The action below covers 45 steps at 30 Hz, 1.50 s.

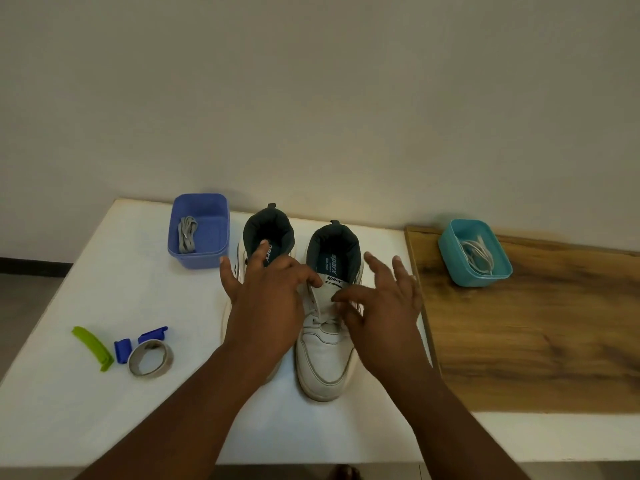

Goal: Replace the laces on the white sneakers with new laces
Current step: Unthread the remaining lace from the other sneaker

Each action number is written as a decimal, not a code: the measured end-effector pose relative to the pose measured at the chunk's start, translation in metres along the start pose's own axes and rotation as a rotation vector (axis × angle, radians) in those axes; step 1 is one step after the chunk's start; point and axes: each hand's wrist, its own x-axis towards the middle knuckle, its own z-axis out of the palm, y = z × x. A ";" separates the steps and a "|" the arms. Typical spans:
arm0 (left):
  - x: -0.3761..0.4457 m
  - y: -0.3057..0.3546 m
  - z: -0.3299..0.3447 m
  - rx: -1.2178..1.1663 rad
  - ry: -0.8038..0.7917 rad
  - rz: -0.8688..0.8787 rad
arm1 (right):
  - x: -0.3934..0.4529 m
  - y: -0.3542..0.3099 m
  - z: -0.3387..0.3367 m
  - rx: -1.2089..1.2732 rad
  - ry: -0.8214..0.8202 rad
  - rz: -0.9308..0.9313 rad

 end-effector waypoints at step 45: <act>-0.003 0.010 0.028 0.149 0.092 0.099 | 0.006 0.017 0.013 0.083 0.022 0.026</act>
